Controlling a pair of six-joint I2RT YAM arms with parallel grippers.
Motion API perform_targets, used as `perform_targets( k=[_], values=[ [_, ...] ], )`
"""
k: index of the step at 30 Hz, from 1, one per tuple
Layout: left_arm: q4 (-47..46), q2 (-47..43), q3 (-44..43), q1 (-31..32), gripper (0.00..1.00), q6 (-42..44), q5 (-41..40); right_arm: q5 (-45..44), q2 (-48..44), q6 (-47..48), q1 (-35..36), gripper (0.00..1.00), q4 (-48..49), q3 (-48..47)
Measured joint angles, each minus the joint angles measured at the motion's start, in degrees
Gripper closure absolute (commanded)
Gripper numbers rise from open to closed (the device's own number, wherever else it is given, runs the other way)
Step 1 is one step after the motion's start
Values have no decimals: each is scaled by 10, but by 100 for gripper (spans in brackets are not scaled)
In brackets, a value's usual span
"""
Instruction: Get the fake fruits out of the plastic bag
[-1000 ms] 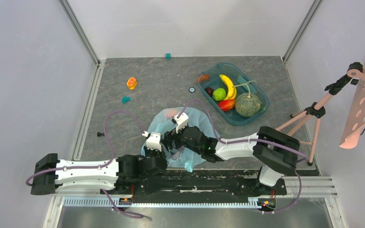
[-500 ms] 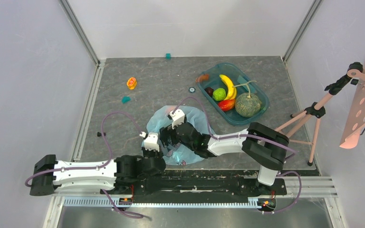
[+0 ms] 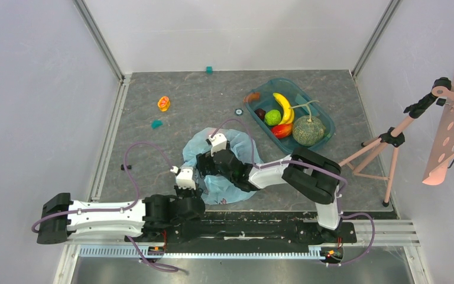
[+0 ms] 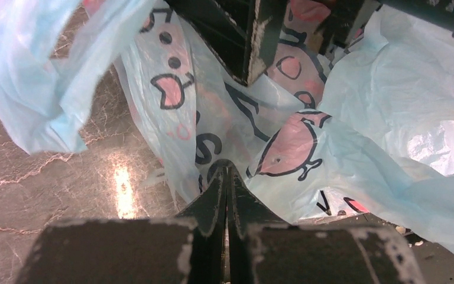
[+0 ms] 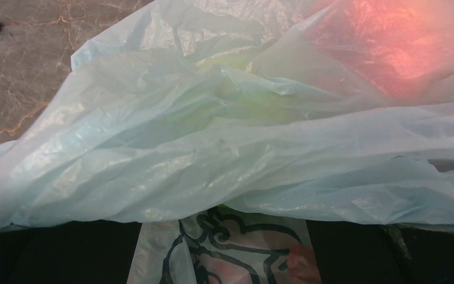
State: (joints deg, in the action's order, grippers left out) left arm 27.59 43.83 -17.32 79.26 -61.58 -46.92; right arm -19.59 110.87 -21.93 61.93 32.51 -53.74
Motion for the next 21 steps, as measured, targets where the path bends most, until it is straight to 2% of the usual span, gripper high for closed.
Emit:
perform_targets(
  k=[3, 5, 7, 11, 14, 21],
  values=[
    [0, -1, 4, 0, 98, -4, -1, 0, 14, -1, -5, 2, 0, -17],
    [0, -4, 7, 0, 98, -5, -1, 0, 22, -1, -8, 7, 0, -31],
    [0, -10, 9, 0, 98, -5, -2, 1, 28, -2, -10, 15, 2, -41],
    [0, -19, 9, 0, 98, -6, -2, 2, 29, -10, -14, 36, 10, -42],
    [0, -24, 9, 0, 98, -6, -2, 4, 29, -17, -19, 47, 20, -41],
    [6, -41, 13, 0, 98, -9, -2, 11, 24, -20, -25, 54, 51, -10]
  ],
)
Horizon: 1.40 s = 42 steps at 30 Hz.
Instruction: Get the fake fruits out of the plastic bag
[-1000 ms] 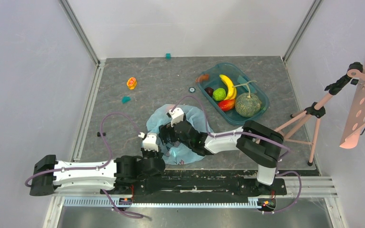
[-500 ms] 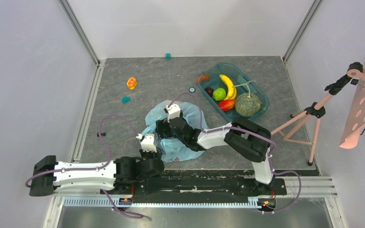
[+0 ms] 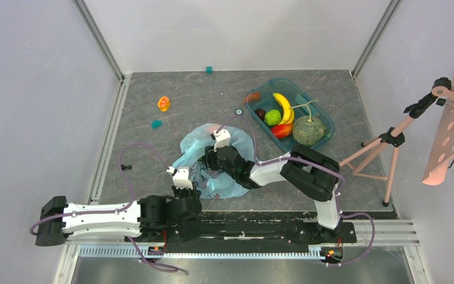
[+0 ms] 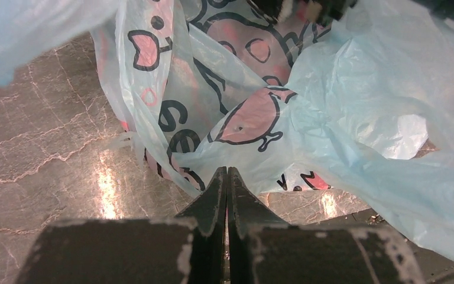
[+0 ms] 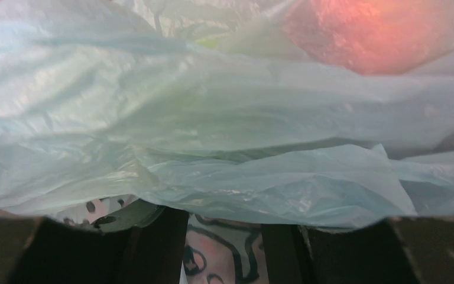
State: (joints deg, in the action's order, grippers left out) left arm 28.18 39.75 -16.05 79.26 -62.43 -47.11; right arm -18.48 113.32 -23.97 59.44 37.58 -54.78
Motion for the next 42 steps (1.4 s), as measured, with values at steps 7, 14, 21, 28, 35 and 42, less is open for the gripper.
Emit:
perform_targets(
  k=[7, 14, 21, 28, 35, 42],
  values=[
    [15, -28, 0, 0, 98, -2, -8, 6, -69, 2, 0, 57, 7, 70],
    [30, -39, 0, 0, 97, -12, -15, 11, -137, 3, 0, 57, 23, 113],
    [57, -52, -112, 0, 93, 40, -42, 38, -139, 7, 0, 57, 21, 113],
    [-19, -69, -274, -30, 91, 221, -96, 57, -139, 9, 0, 55, 22, 113],
    [-105, 63, -311, -395, 96, 300, 117, 72, -139, 11, 0, 53, 23, 120],
    [-172, 326, -349, -577, 98, 307, 316, 92, -139, 20, 0, 46, 22, 122]
  ],
)
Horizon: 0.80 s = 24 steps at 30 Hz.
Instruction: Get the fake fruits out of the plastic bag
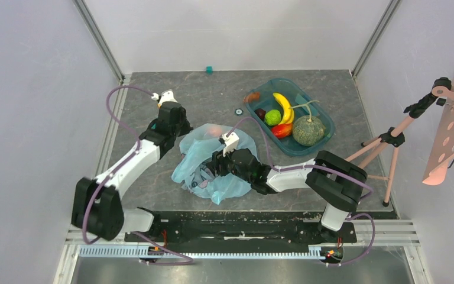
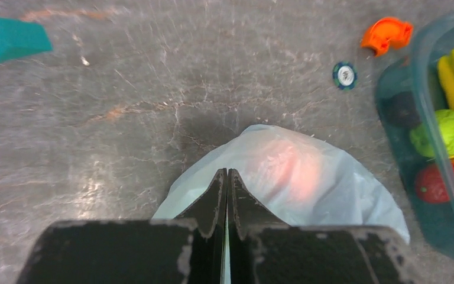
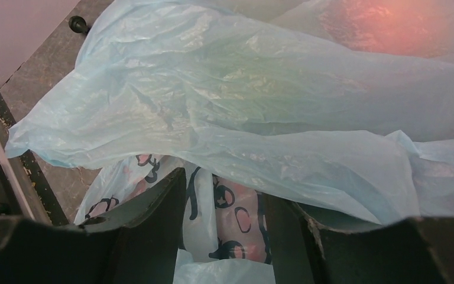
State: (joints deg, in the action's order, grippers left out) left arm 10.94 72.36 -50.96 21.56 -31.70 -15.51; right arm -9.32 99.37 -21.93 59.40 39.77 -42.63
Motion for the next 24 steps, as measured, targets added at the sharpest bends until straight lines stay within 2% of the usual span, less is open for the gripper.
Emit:
perform_targets(
  k=[3, 9, 15, 20, 24],
  values=[
    [-26, 77, -15, -24, 98, 0, 54, 4, 0, 5, 0, 39, 0, 0],
    [-59, 157, -23, -32, 98, -1, 106, 5, 1, 14, -3, 22, -17, -17],
    [-72, 205, -23, -32, 98, -2, 131, 7, 25, 28, -12, 19, -34, -60],
    [-84, 210, -12, -32, 98, -2, 144, 18, 49, 40, -28, 19, -53, -77],
    [-97, 210, 12, -32, 98, -9, 164, 37, 70, 50, -38, 13, -68, -89]
  ],
)
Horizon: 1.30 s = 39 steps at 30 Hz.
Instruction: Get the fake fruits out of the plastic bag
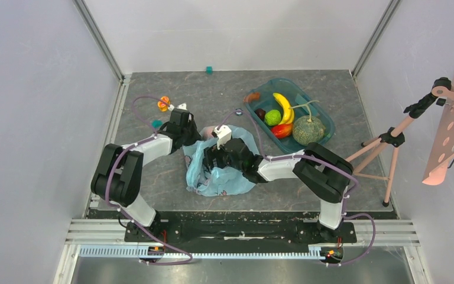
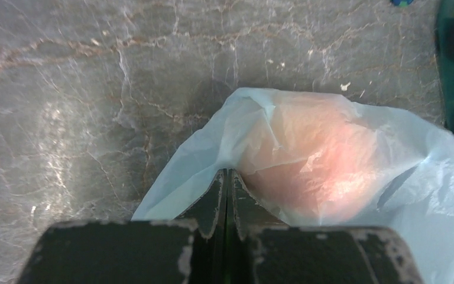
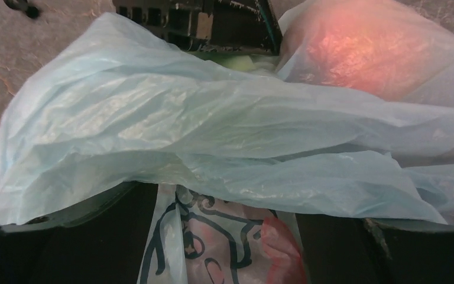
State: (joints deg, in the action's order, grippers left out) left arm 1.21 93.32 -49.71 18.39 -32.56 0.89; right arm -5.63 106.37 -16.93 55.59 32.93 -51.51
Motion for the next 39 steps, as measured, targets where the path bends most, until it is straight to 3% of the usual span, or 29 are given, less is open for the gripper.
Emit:
perform_targets(
  k=[14, 16, 20, 24, 32, 39],
  values=[
    [-48, -28, 90, 26, 98, -32, 72, 59, 24, 20, -3, 10, -16, -6],
    [-52, -30, 94, 26, 98, -33, 74, 63, 25, 20, -3, 14, -17, -6],
    [-60, -59, 118, 26, 98, -39, 82, 78, 25, 21, -3, 33, -17, -3],
    [-61, -87, 136, 28, 98, -40, 86, 86, 22, 19, -3, 46, 9, 16],
    [-61, -120, 165, 30, 98, -41, 85, 97, -57, 9, -3, 54, 15, 110],
    [-63, -132, 194, 30, 98, -41, 83, 115, -151, 0, 0, 55, -22, 172]
  ],
)
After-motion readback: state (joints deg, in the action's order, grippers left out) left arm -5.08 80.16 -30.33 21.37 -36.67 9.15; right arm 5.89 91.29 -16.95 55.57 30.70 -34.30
